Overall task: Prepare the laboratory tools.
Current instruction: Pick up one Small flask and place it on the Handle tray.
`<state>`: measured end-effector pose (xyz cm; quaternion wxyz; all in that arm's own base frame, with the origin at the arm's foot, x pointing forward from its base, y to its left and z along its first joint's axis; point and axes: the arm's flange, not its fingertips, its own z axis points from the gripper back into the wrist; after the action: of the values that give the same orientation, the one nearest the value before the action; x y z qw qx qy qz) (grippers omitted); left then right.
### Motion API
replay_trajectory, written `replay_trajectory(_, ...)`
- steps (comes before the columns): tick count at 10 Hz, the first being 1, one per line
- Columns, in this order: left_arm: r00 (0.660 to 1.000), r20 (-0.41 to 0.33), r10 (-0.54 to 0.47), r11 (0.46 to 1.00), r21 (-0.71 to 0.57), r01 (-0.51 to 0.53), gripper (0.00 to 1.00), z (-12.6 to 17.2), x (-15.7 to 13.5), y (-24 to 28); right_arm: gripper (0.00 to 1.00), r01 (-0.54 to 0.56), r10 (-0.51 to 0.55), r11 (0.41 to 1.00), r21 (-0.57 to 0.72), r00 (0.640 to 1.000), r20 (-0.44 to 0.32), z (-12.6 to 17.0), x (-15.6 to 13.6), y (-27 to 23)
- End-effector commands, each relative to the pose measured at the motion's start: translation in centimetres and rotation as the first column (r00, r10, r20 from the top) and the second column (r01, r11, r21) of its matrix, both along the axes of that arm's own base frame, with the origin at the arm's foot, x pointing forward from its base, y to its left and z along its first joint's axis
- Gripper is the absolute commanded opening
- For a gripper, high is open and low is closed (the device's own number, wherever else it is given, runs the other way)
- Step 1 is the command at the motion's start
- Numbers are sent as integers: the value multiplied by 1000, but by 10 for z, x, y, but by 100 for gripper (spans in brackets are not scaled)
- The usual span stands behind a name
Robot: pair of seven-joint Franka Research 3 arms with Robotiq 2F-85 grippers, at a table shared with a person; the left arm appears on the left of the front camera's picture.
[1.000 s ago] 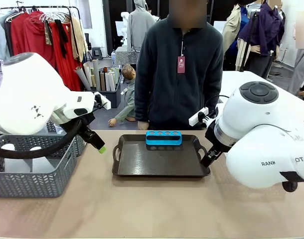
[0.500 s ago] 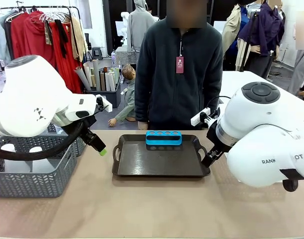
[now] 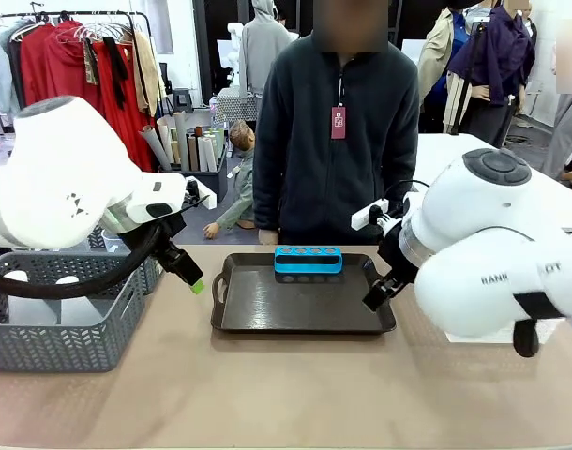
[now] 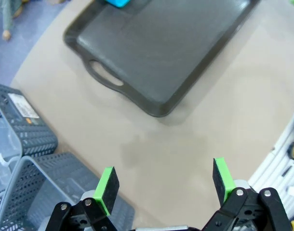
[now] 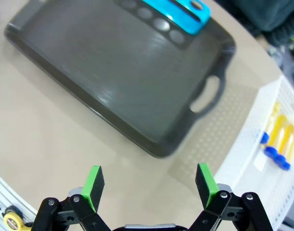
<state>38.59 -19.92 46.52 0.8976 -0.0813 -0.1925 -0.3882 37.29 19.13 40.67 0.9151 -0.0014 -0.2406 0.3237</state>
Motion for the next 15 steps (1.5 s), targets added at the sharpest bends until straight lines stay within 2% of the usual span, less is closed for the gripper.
replay_trajectory(1, 995, -61, -73, 996, -49, 70, 100, 19, 2, -2, 100, -81, 86, 990, 115, 995, -43, 27, 7, -8)
replay_trajectory(4, 982, 15, -189, 977, -97, 189, 100, 75, -3, -9, 100, -142, 144, 962, 232, 990, 8, 88, 10, -18)
replay_trajectory(8, 961, 132, -241, 964, -81, 253, 100, 134, -12, -5, 100, -196, 184, 935, 296, 981, 66, 159, 19, -51)
replay_trajectory(11, 953, 189, -237, 962, -89, 257, 100, 163, -5, 17, 100, -221, 205, 916, 334, 975, 84, 194, 28, -79)
replay_trajectory(15, 933, 288, -215, 957, -128, 260, 100, 192, 10, 35, 100, -263, 245, 890, 373, 965, 95, 221, 39, -102)
